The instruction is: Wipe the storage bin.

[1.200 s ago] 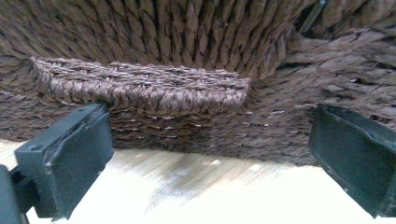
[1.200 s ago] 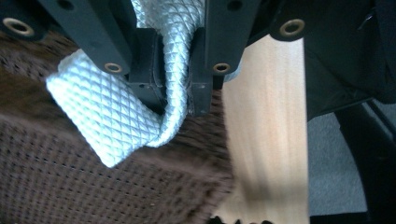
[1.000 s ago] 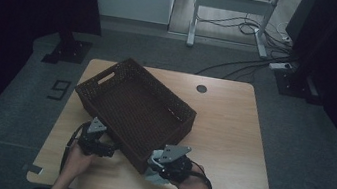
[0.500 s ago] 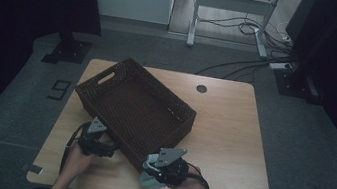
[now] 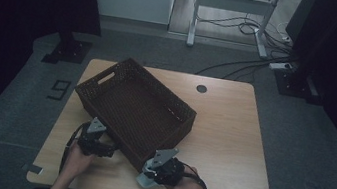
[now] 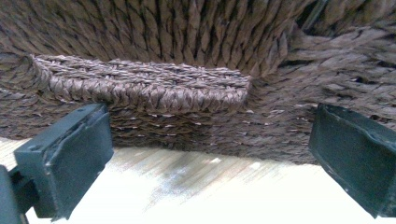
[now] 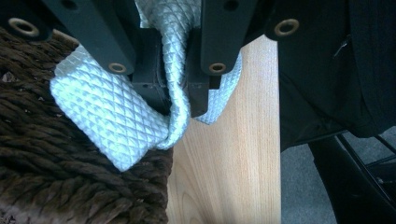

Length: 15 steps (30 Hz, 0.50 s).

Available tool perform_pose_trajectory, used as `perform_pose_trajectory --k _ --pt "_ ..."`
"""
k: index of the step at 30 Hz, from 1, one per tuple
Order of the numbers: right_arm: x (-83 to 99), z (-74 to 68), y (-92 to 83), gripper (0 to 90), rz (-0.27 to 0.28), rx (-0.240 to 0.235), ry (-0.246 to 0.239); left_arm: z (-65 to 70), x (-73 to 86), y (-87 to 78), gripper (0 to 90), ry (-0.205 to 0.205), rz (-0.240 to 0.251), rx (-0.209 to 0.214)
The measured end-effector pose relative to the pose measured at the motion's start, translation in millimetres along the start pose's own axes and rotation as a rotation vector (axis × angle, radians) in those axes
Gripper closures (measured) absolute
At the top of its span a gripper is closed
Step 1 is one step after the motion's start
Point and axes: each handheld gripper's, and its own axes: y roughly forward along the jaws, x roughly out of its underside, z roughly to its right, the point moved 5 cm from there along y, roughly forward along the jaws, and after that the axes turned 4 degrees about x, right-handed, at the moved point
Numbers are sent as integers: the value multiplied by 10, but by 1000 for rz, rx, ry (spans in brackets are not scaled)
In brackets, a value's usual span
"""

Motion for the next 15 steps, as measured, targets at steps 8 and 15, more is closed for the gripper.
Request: perform_pose_trajectory --k 8,15 --pt "42 79 -26 802 -18 19 18 -4 -1 2 0 -2 0 3" --pt "107 211 -51 802 -31 49 54 -5 -1 4 0 -3 0 4"
